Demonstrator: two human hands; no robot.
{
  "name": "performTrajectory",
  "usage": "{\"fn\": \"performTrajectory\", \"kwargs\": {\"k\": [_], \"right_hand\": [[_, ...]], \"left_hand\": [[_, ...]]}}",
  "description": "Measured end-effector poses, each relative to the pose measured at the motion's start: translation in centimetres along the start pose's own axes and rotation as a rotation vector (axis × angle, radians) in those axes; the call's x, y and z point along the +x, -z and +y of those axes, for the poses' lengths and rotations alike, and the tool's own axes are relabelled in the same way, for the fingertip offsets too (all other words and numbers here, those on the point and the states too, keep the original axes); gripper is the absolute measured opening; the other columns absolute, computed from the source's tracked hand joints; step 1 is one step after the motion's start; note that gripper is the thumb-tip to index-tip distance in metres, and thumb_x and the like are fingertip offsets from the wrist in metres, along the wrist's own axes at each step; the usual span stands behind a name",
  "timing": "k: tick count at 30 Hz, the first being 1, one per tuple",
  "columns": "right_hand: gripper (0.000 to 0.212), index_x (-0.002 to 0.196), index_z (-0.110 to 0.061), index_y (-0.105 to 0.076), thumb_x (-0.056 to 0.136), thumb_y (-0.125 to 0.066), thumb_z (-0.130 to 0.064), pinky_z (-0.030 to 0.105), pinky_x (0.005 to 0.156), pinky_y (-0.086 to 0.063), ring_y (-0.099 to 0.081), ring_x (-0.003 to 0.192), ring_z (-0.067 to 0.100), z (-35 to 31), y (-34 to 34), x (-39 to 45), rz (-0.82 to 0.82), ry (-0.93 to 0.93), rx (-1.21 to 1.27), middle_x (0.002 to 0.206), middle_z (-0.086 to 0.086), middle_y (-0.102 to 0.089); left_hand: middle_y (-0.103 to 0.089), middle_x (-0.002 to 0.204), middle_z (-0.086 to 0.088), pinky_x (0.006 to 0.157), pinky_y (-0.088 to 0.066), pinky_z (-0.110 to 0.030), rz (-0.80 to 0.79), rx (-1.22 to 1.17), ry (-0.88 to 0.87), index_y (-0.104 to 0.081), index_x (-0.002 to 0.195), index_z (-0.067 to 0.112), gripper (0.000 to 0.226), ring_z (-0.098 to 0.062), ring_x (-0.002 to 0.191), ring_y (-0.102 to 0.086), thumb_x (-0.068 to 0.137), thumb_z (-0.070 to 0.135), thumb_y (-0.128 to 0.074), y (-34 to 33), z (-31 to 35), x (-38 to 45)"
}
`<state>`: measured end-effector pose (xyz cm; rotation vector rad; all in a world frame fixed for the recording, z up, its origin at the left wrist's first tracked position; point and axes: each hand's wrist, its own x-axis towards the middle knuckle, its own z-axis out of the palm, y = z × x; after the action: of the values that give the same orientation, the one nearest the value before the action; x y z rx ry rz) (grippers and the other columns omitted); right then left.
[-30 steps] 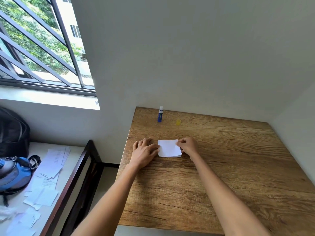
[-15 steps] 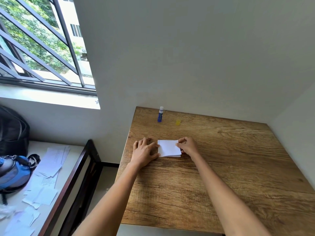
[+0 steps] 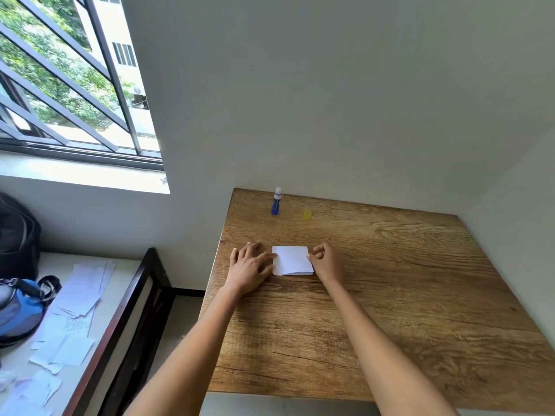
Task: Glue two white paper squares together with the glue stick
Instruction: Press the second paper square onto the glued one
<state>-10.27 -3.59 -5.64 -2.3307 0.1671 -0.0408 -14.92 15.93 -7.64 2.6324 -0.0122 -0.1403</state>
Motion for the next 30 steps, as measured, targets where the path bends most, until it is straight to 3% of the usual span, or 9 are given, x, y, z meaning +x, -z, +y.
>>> {"fn": "performTrajectory", "kwargs": {"k": [4,9,15,20,30], "right_hand": [[0.012,0.099,-0.009,-0.06,0.091,-0.053,-0.015,0.025,0.061,-0.039,-0.056,0.083,0.019,-0.9,-0.9,-2.4,0.218,0.099,0.004,0.1,0.008,-0.061],[0.027,0.113,-0.015,-0.065,0.092,-0.047,-0.017,0.033,0.066,-0.045,-0.057,0.081,0.023,-1.3,-3.1,-6.3,0.118,0.337,-0.192,0.095,0.008,-0.06],[0.033,0.122,-0.024,-0.06,0.092,-0.048,-0.03,0.038,0.074,-0.044,-0.059,0.084,0.026,0.0,-4.2,-9.3,0.093,0.45,-0.404,0.092,0.009,-0.061],[0.035,0.125,-0.026,-0.058,0.092,-0.048,-0.031,0.038,0.076,-0.043,-0.059,0.087,0.025,0.8,-3.7,-9.2,0.132,0.43,-0.474,0.095,0.007,-0.063],[0.037,0.13,-0.025,-0.053,0.095,-0.042,-0.031,0.036,0.079,-0.038,-0.053,0.09,0.021,2.9,-2.0,-8.1,0.168,0.2,-0.496,0.099,0.006,-0.062]], "left_hand": [[-0.018,0.156,-0.002,0.118,0.004,-0.051,0.007,0.014,0.007,-0.044,0.131,0.036,0.04,-0.024,0.146,-0.006,0.092,0.047,-0.046,-0.5,0.1,0.1],[-0.019,0.155,-0.002,0.117,0.004,-0.051,0.048,0.015,0.011,-0.042,0.132,0.036,0.046,-0.023,0.146,-0.006,0.089,0.048,-0.05,-1.1,0.1,0.1],[-0.018,0.157,-0.003,0.117,0.004,-0.052,0.075,0.02,0.014,-0.037,0.139,0.035,0.053,-0.022,0.147,-0.003,0.09,0.051,-0.048,-1.5,0.0,0.0],[-0.018,0.157,-0.003,0.117,0.003,-0.052,0.081,0.019,0.015,-0.038,0.138,0.034,0.053,-0.021,0.147,-0.004,0.089,0.048,-0.051,-1.5,0.1,-0.1],[-0.017,0.158,-0.002,0.117,0.003,-0.052,0.076,0.029,0.013,-0.037,0.139,0.036,0.052,-0.023,0.147,-0.003,0.09,0.049,-0.049,-1.4,0.1,-0.1]]}}
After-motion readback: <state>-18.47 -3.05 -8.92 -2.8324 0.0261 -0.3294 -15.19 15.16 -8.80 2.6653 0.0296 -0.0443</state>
